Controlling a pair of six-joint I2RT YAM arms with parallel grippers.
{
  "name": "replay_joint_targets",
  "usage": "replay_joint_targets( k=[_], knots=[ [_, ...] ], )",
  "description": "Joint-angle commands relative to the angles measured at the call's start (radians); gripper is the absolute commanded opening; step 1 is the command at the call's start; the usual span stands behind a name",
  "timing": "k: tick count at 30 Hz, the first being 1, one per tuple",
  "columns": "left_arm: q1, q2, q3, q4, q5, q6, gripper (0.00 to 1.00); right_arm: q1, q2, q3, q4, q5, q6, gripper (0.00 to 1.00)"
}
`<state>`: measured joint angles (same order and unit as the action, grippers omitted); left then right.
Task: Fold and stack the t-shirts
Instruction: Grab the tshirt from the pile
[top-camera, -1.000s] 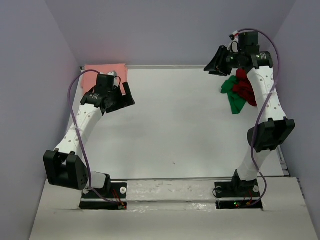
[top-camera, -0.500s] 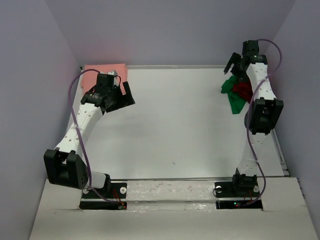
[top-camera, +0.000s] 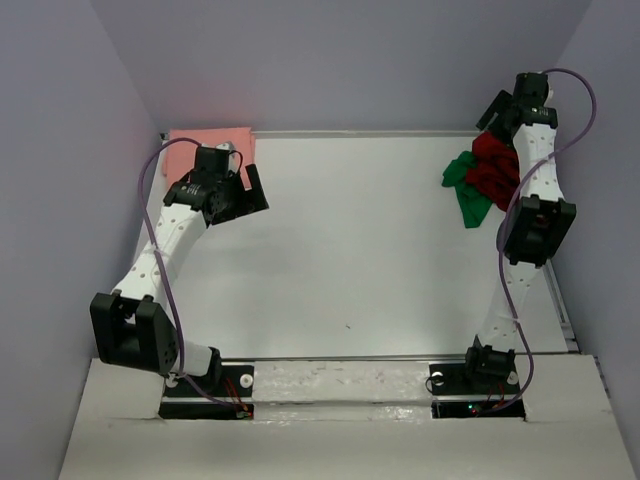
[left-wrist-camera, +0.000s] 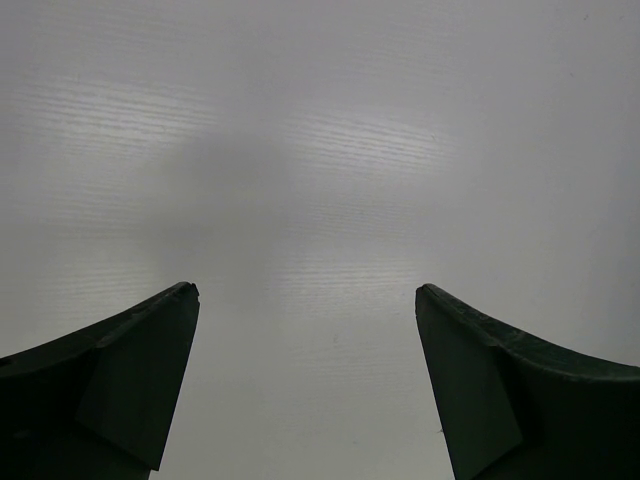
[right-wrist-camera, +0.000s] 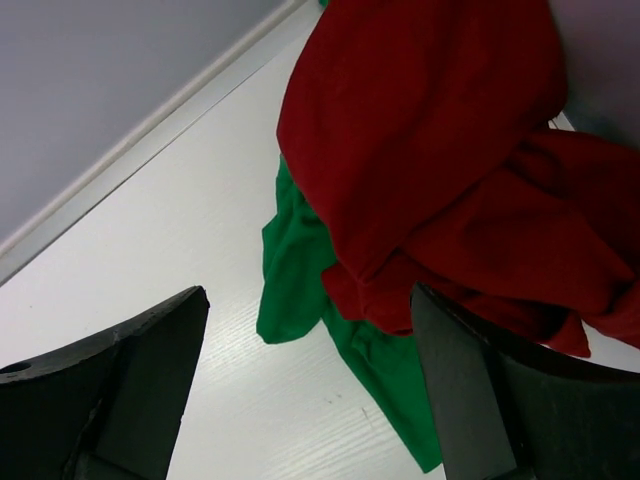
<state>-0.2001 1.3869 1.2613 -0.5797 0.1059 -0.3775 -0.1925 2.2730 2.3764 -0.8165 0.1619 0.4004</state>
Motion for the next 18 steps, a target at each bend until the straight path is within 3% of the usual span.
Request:
replay_joint_targets(
  k=[1, 11, 14, 18],
  knots=[
    [0.016, 0.021, 0.043, 0.004, 0.002, 0.035, 0.99, -0.028, 0.043, 0.037, 0.059, -0.024, 0.015, 0.86],
    [0.036, 0.034, 0.043, -0.009, -0.003, 0.057, 0.99, -0.057, 0.077, 0.030, 0.068, -0.035, 0.031, 0.85],
    [0.041, 0.041, 0.044, -0.012, -0.005, 0.065, 0.99, -0.058, 0.089, 0.033, 0.079, -0.050, 0.040, 0.69],
    [0.045, 0.049, 0.047, -0.022, -0.011, 0.072, 0.99, -0.067, 0.117, 0.049, 0.076, -0.074, 0.066, 0.71]
  ],
)
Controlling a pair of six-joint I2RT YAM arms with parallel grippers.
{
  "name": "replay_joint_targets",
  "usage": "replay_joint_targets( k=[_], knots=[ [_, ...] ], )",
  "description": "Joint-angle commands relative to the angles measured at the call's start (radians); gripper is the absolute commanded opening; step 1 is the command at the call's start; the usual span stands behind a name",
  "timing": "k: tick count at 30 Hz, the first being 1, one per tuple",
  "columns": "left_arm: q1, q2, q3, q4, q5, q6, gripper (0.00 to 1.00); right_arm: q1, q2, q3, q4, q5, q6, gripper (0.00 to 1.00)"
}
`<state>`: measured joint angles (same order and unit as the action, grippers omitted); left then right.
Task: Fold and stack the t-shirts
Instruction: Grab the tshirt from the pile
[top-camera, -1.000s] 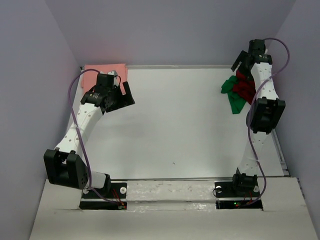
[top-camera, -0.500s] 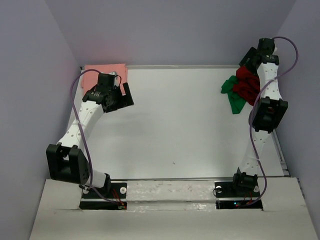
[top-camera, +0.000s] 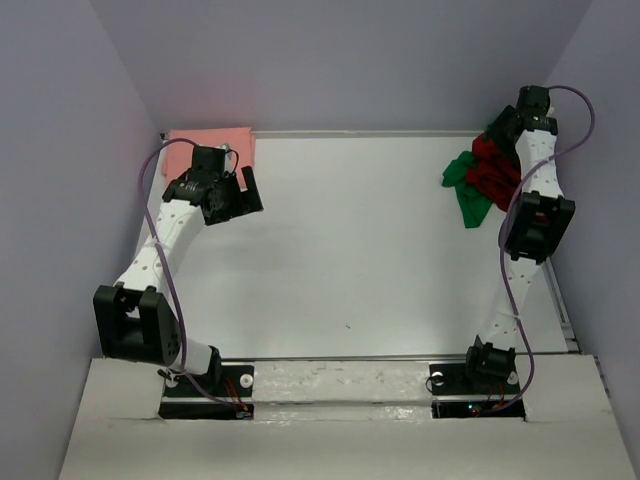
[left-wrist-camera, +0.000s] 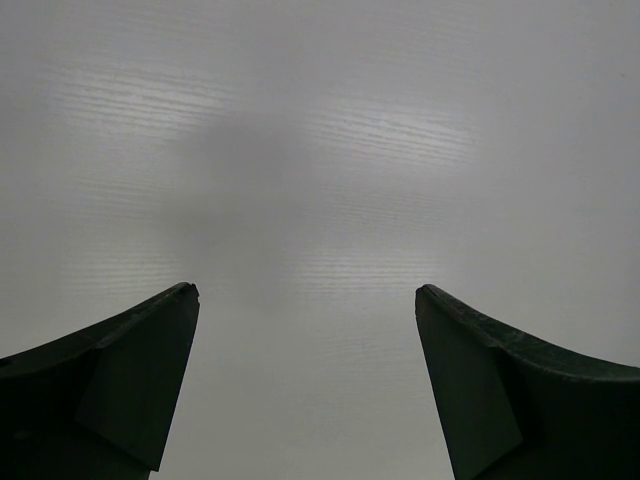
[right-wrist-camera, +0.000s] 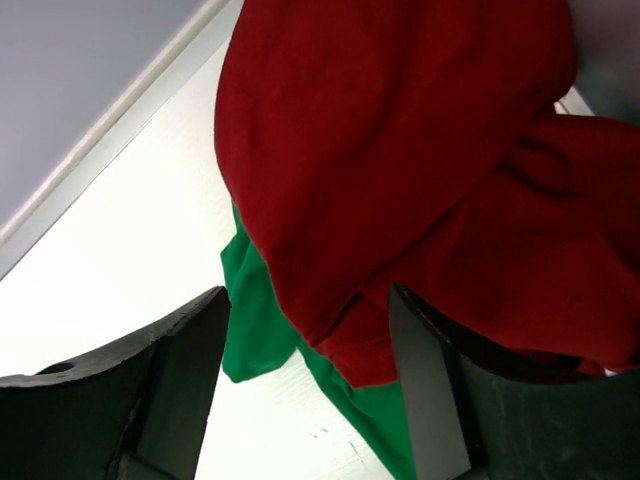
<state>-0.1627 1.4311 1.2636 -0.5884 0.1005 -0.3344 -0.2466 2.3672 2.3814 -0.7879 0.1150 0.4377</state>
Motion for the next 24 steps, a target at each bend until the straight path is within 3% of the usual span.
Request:
replay_joint_targets(
  k=[1, 6, 8, 10, 11, 13, 17, 18, 24],
  knots=[
    [0.009, 0.005, 0.045, -0.014, -0.007, 0.031, 0.99, -0.013, 0.026, 0.041, 0.046, -0.029, 0.036, 0.71],
    [0.014, 0.014, 0.049, -0.021, -0.013, 0.037, 0.99, -0.013, 0.029, 0.012, 0.049, -0.040, 0.056, 0.72],
    [0.017, 0.020, 0.053, -0.021, -0.015, 0.038, 0.99, -0.013, 0.021, 0.006, 0.056, -0.029, 0.050, 0.67],
    [0.017, 0.026, 0.060, -0.027, -0.015, 0.041, 0.99, -0.013, 0.020, -0.008, 0.070, -0.023, 0.041, 0.56],
    [0.018, 0.029, 0.063, -0.027, -0.016, 0.044, 0.99, -0.013, 0.026, -0.007, 0.088, -0.020, 0.029, 0.44],
    [0.020, 0.034, 0.065, -0.030, -0.018, 0.046, 0.99, -0.013, 0.032, -0.004, 0.096, -0.021, 0.027, 0.38],
    [0.020, 0.042, 0.065, -0.034, -0.022, 0.049, 0.99, -0.013, 0.052, 0.031, 0.113, -0.031, 0.033, 0.03],
    [0.020, 0.043, 0.068, -0.036, -0.022, 0.049, 0.99, -0.013, 0.059, 0.036, 0.111, -0.031, 0.035, 0.00],
    [0.020, 0.046, 0.066, -0.036, -0.024, 0.041, 0.99, -0.013, 0.041, 0.021, 0.121, -0.101, 0.056, 0.00]
  ],
)
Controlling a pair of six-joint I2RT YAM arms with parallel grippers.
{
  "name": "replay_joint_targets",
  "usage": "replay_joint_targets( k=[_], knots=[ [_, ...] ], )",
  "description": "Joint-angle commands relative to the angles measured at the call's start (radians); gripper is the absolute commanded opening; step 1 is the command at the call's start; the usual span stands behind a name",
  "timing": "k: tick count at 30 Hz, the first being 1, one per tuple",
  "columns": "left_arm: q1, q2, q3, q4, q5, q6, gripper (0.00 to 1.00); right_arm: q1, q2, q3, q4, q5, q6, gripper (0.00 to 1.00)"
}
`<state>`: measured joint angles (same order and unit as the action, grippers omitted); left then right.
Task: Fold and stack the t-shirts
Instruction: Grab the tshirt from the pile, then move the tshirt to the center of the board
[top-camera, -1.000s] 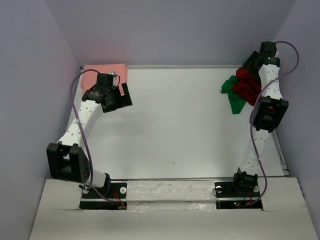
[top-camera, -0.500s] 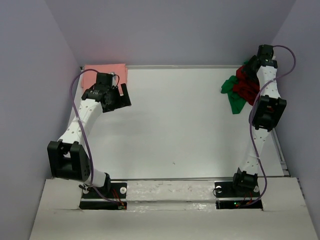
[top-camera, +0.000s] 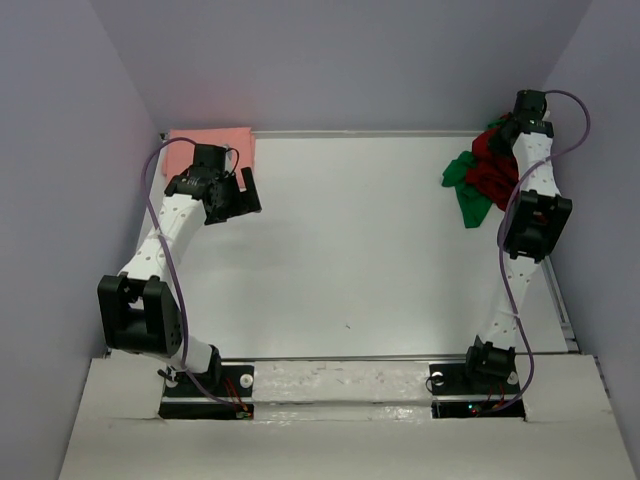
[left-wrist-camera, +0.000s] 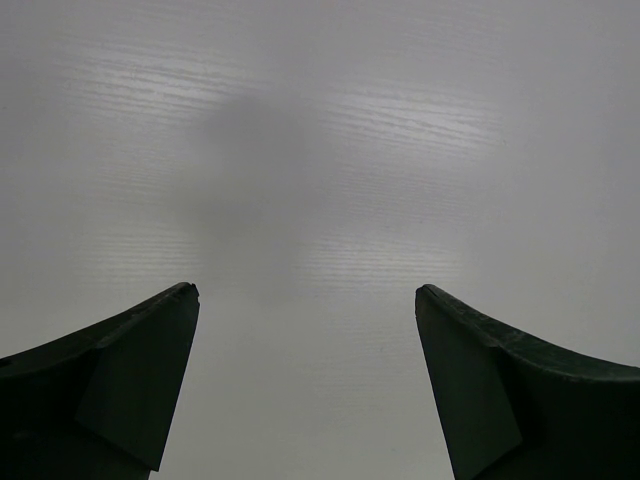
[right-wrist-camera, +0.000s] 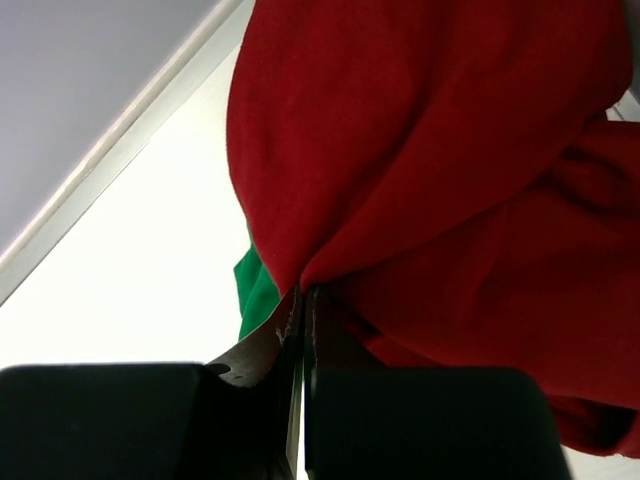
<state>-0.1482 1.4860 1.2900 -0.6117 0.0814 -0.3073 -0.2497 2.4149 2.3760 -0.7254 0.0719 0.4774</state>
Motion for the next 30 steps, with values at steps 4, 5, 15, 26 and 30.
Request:
replay_joint_targets(
  k=[4, 5, 15, 26, 30],
  knots=[
    [0.006, -0.018, 0.032, -0.003, 0.004, 0.008, 0.99, 0.035, -0.078, 0.083, 0.054, -0.142, -0.068, 0.00],
    [0.006, -0.023, 0.029, -0.002, 0.009, 0.007, 0.99, 0.046, -0.115, 0.107, 0.041, -0.144, -0.109, 0.00],
    [0.007, -0.021, 0.045, 0.015, 0.030, 0.030, 0.99, 0.087, -0.451, -0.119, -0.026, -0.362, -0.017, 0.00],
    [0.007, -0.016, 0.051, 0.020, 0.050, 0.063, 0.99, 0.519, -0.416, -0.189, -0.348, -1.103, -0.036, 0.00],
    [0.007, -0.021, 0.049, 0.027, 0.055, 0.063, 0.99, 0.636, -0.392, 0.033, -0.303, -1.328, 0.093, 0.00]
  ],
)
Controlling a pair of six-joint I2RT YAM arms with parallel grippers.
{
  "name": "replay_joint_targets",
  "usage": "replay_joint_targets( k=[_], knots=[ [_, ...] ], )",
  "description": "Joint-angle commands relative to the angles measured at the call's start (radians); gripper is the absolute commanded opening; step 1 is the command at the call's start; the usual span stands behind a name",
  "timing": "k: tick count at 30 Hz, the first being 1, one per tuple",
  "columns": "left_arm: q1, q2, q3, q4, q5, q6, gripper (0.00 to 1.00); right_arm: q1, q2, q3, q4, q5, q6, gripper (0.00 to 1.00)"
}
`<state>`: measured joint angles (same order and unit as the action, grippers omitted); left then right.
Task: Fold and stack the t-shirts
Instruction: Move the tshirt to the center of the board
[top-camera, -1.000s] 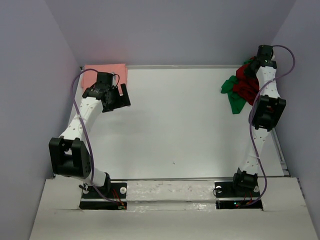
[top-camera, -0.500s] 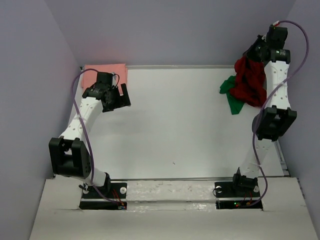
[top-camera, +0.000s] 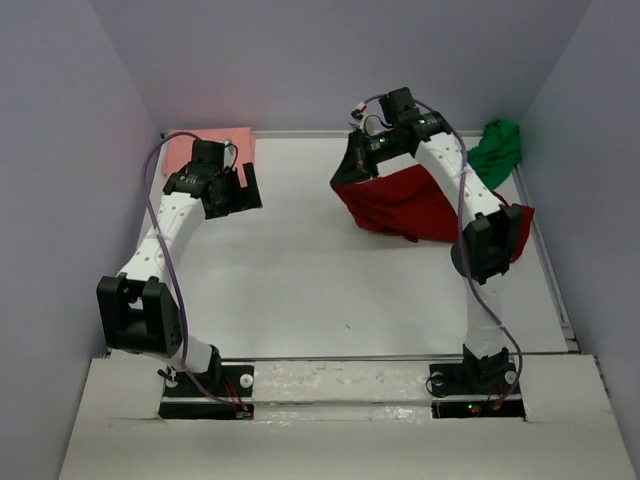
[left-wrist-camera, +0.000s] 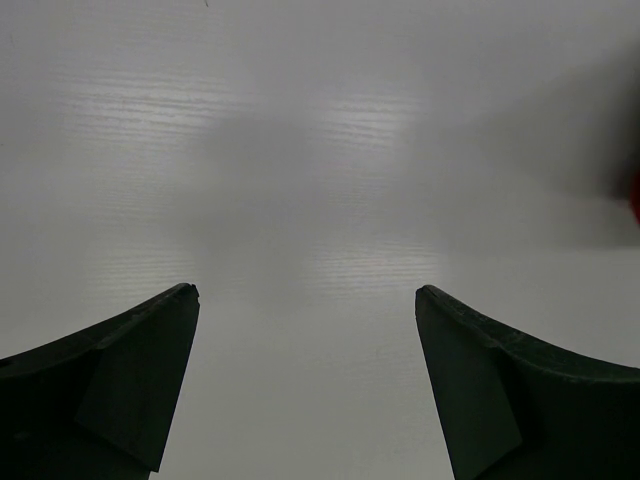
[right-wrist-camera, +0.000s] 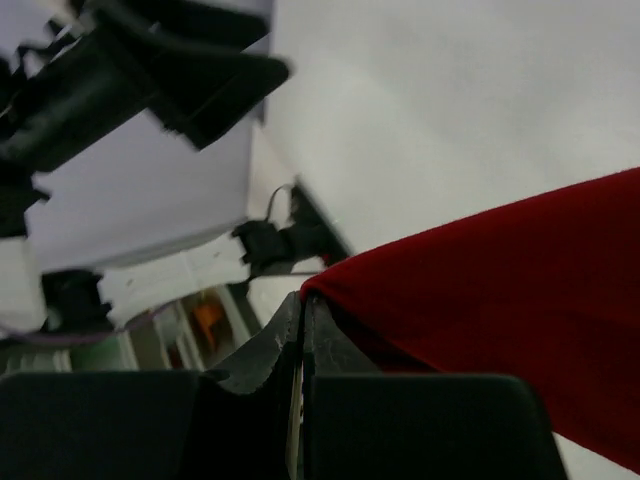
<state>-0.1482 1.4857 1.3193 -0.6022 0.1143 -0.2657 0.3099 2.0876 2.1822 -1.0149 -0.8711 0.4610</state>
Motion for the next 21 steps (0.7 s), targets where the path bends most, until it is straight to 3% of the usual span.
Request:
replay_joint_targets(
  k=[1, 3, 4, 6, 7, 9, 14, 21],
  knots=[
    [0.007, -0.021, 0.020, 0.018, 0.022, 0.023, 0.99, 0.077, -0.073, 0.244, 0.048, -0.422, 0.164, 0.00],
    [0.007, -0.024, 0.020, 0.021, 0.019, 0.022, 0.99, 0.077, -0.127, 0.283, 0.331, -0.471, 0.335, 0.00],
    [0.007, -0.024, 0.018, 0.021, 0.019, 0.023, 0.99, 0.077, -0.150, 0.266, 0.332, -0.465, 0.384, 0.00],
    [0.007, -0.028, 0.018, 0.019, 0.019, 0.022, 0.99, 0.061, -0.233, 0.175, 0.827, -0.494, 0.712, 0.00],
    [0.007, -0.028, 0.018, 0.021, 0.019, 0.022, 0.99, 0.051, -0.256, 0.153, 0.943, -0.484, 0.714, 0.00],
    [0.007, -0.033, 0.014, 0.022, 0.019, 0.020, 0.99, 0.022, -0.303, 0.142, 1.100, -0.457, 0.873, 0.00],
    [0.007, -0.042, 0.006, 0.027, 0.008, 0.016, 0.99, -0.049, -0.371, 0.044, 1.118, -0.416, 0.871, 0.00],
    [0.007, -0.057, 0.006, 0.021, -0.011, 0.020, 0.99, -0.071, -0.451, -0.405, 1.078, -0.356, 0.837, 0.00]
  ],
)
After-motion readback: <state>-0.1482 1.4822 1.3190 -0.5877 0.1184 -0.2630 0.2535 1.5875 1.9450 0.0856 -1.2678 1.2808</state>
